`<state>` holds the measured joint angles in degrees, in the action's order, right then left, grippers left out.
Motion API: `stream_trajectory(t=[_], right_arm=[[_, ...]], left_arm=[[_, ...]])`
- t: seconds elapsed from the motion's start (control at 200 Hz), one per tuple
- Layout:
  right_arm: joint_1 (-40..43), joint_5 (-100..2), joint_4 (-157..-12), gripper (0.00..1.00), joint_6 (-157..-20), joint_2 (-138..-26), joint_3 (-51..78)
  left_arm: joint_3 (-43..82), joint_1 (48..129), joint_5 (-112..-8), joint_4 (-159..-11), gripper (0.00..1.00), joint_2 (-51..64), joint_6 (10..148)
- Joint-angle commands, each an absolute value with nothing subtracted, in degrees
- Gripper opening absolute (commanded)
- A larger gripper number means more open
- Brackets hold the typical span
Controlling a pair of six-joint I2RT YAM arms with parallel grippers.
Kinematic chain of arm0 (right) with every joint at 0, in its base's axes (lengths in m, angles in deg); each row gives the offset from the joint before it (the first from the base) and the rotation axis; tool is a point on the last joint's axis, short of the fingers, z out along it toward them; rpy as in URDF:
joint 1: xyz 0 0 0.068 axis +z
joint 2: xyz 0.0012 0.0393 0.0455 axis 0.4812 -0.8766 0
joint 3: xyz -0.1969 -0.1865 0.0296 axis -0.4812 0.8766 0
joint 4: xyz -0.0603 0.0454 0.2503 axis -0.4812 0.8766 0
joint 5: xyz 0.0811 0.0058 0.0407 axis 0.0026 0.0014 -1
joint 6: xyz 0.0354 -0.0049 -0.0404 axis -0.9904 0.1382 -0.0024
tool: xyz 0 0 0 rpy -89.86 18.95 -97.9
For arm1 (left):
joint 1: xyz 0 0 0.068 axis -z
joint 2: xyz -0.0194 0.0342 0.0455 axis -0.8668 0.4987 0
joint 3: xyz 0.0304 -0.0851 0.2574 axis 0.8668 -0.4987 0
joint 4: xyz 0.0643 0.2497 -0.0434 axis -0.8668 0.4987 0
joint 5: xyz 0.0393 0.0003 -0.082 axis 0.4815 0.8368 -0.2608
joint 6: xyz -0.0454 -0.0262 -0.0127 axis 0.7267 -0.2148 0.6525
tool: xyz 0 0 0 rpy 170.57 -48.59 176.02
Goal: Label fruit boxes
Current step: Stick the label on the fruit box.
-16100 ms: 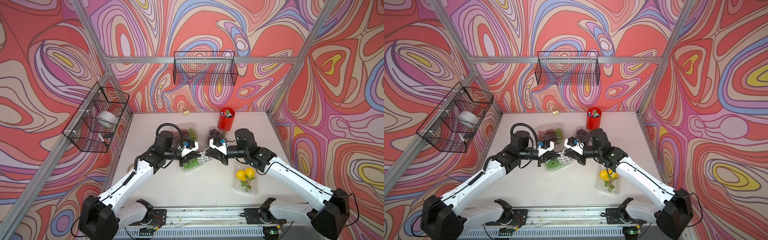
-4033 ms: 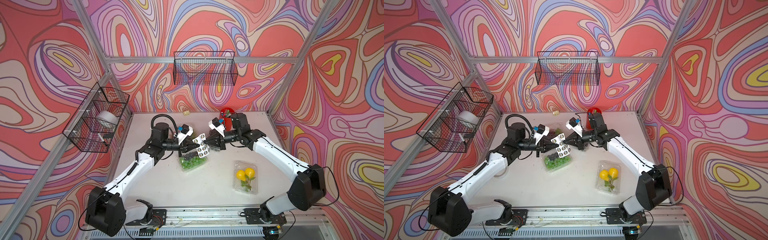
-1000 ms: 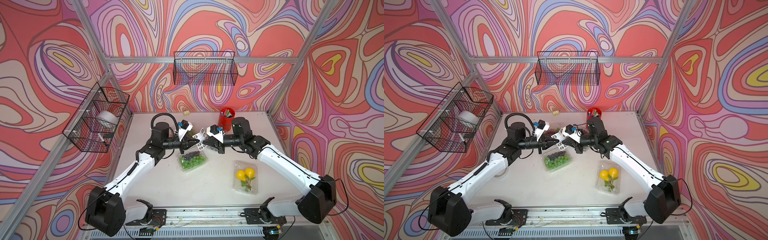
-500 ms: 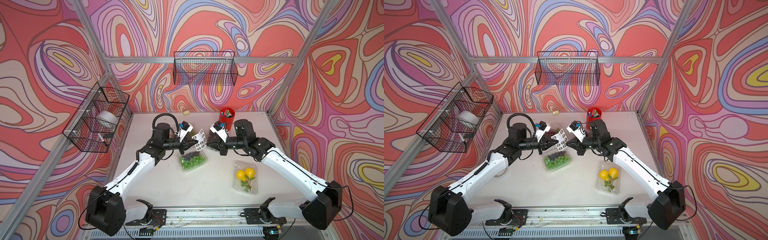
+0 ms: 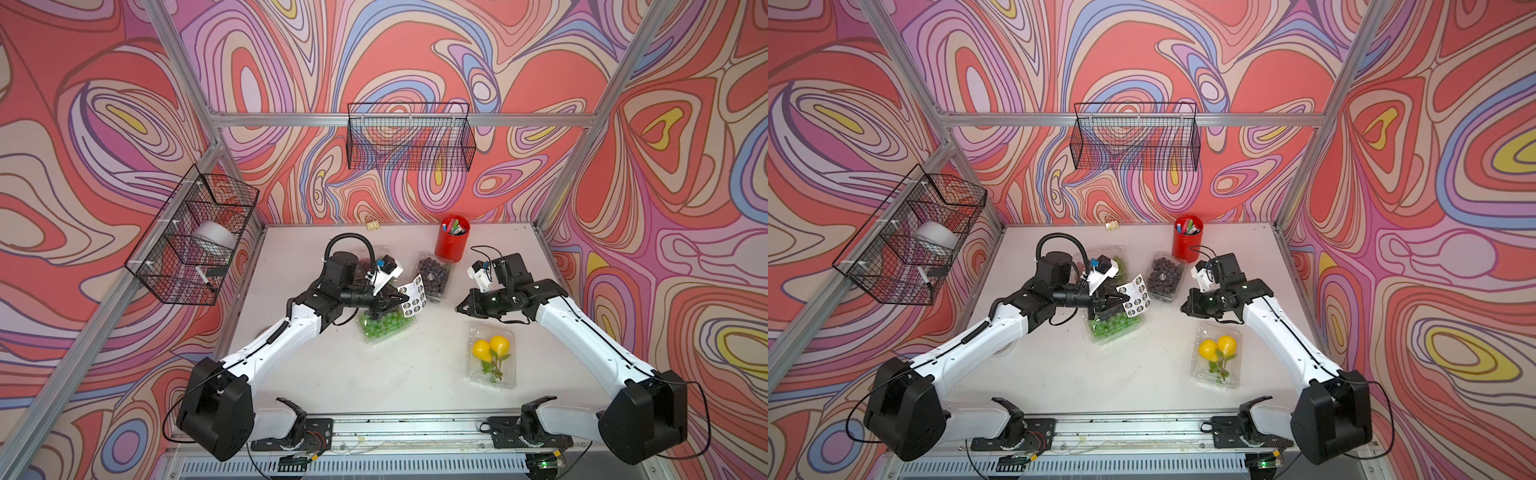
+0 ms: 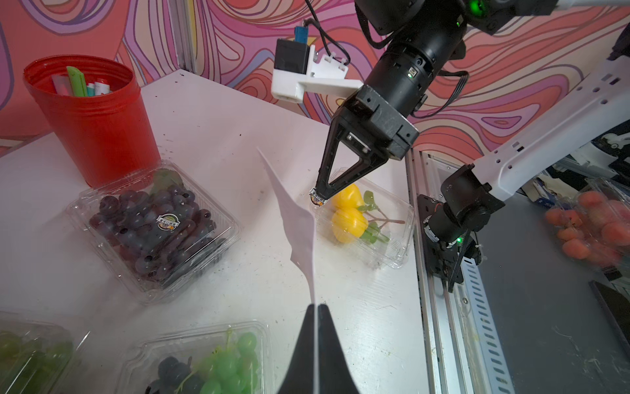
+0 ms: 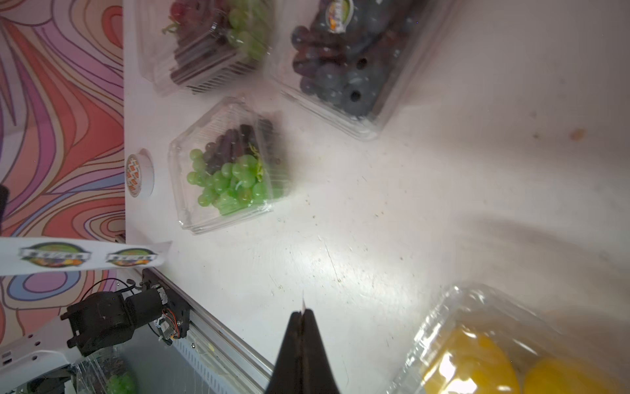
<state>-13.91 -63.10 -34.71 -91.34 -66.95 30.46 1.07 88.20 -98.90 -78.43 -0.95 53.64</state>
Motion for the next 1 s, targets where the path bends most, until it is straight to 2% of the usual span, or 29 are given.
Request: stream_trajectory(t=[0.0,0.26,0.996], right_arm=[[-15.57,-58.03,-25.07,0.0,-93.99,-67.37,30.57],[-17.04,-53.13,-20.34,0.0,-95.31,-68.6,30.87],[-17.9,-48.73,-19.81,0.0,-96.73,-70.81,34.87]], left_arm=[[2.25,88.38,-100.12,-77.94,0.0,-0.46,52.21],[2.3,88.57,-100.05,-78.42,0.0,-0.27,52.5],[1.42,88.97,-100.76,-79.52,0.0,-0.45,53.11]])
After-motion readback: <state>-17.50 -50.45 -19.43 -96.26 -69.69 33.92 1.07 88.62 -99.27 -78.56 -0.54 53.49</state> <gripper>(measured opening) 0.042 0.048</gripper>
